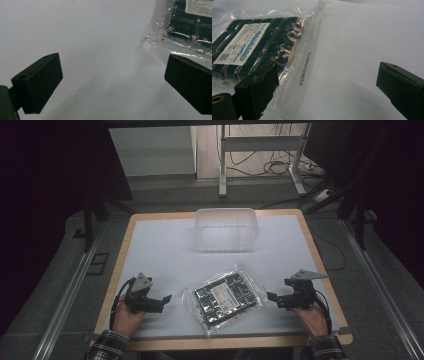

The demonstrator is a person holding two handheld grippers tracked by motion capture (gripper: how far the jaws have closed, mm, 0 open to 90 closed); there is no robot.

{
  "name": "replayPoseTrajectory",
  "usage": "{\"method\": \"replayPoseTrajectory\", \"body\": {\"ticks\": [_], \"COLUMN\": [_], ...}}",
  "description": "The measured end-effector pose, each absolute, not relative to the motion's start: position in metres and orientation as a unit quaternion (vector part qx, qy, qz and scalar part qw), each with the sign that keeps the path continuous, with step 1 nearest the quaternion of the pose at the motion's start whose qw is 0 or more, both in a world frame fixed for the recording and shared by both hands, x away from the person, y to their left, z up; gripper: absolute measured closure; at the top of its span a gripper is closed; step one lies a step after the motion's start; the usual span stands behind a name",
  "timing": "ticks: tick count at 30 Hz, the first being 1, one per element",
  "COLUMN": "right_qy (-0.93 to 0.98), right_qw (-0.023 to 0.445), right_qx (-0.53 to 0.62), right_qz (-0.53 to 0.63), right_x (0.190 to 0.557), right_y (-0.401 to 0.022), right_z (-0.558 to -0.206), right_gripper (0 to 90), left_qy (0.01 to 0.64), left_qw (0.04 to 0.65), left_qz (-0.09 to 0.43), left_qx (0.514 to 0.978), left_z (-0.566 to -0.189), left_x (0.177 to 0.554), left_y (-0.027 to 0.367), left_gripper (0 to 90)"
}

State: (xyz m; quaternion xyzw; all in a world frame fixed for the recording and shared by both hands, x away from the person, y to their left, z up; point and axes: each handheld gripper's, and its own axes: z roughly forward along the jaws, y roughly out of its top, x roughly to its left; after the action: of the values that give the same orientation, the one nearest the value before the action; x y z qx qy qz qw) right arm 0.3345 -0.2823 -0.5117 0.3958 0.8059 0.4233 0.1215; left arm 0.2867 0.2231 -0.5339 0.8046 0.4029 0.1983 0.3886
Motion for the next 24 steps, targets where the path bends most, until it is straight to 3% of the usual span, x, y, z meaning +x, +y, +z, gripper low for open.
{"method": "replayPoseTrajectory", "body": {"ticks": [24], "right_qy": [0.809], "right_qw": [0.136], "right_qx": [0.381], "right_qz": [0.427], "right_x": [0.3349], "right_y": [-0.2755], "right_z": [-0.5085], "right_gripper": [2.5], "left_qy": [0.414], "left_qw": [0.380], "left_qz": [0.200], "left_qx": [0.803], "left_z": [-0.5323], "left_x": [0.2807], "left_y": [0.2223], "left_gripper": [1.3]}}
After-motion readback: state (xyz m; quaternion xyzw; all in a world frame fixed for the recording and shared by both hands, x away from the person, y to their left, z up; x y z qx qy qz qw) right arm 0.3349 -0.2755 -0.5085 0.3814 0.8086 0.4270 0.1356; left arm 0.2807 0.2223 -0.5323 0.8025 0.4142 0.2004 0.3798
